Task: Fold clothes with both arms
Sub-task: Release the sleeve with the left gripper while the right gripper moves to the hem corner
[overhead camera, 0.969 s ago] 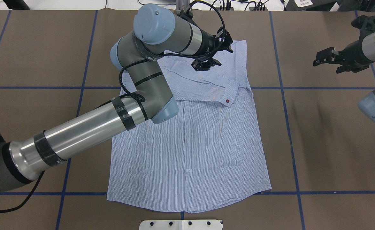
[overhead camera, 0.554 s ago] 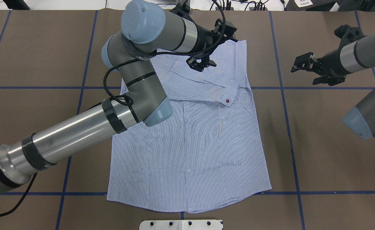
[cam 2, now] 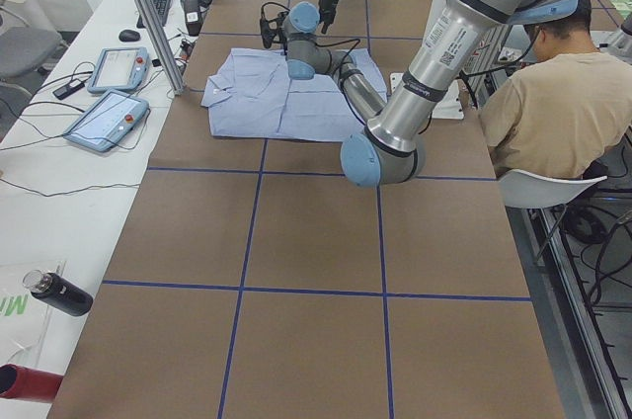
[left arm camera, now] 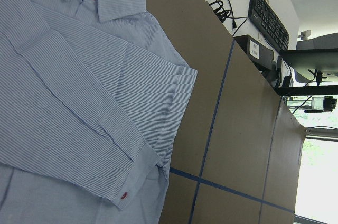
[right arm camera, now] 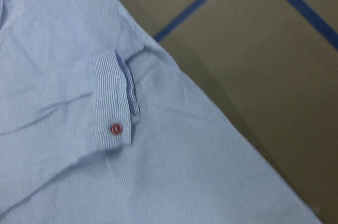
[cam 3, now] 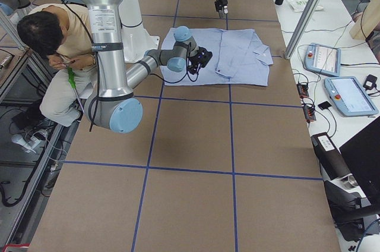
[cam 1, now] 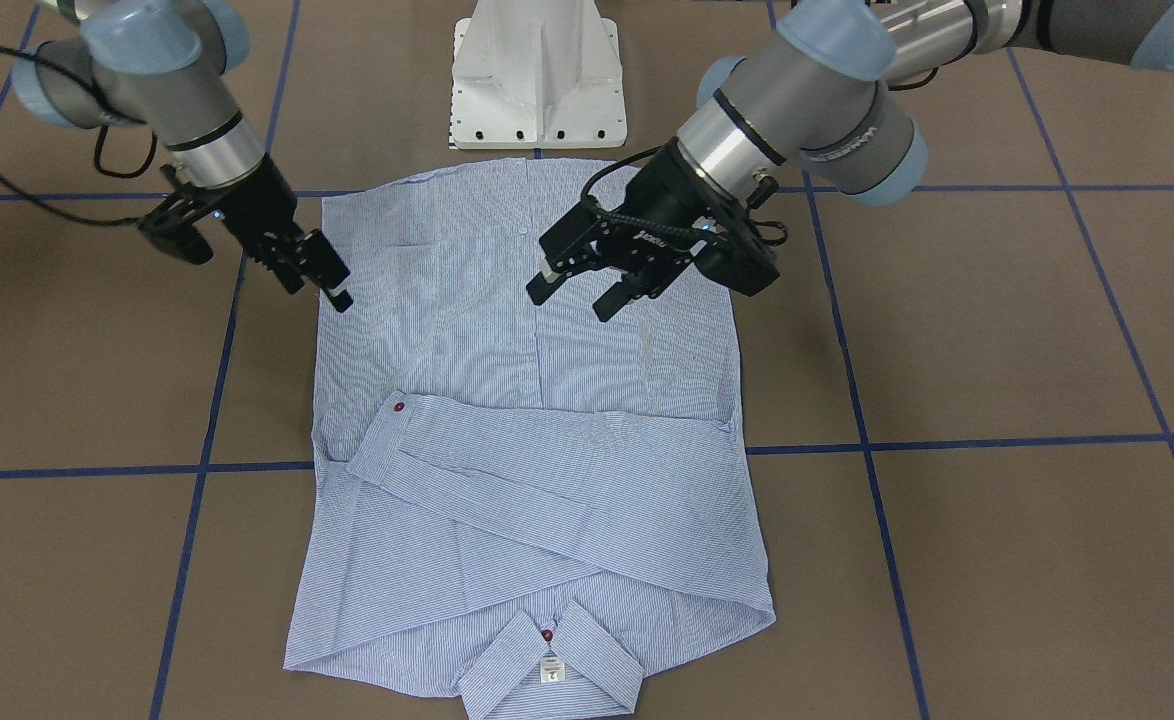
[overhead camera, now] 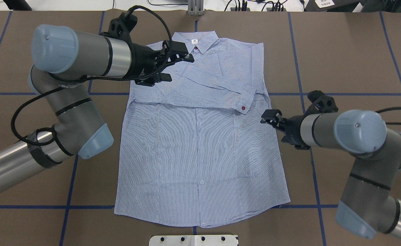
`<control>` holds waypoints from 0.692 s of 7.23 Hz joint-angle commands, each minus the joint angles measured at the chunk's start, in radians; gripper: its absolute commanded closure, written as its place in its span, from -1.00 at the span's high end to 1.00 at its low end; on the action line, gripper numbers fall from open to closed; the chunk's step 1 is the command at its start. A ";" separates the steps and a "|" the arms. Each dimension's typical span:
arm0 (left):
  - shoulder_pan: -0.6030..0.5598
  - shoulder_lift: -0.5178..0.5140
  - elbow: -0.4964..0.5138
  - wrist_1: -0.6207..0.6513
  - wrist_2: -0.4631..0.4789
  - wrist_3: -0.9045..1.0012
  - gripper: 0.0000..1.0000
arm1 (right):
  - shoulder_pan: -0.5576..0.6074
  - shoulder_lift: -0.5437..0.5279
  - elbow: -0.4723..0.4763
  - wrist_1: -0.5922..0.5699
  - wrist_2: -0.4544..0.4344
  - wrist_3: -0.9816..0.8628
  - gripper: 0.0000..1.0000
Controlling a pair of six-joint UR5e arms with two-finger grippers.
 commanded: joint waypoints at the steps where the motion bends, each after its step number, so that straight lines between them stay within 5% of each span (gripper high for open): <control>1: -0.006 0.070 -0.025 -0.053 -0.002 -0.003 0.96 | -0.243 -0.020 0.165 -0.236 -0.215 0.255 0.84; 3: -0.008 0.076 -0.020 -0.048 -0.002 -0.001 0.95 | -0.417 -0.095 0.144 -0.238 -0.421 0.404 0.75; 5: -0.002 0.077 -0.014 -0.048 -0.002 -0.006 0.96 | -0.423 -0.178 0.119 -0.197 -0.420 0.409 0.71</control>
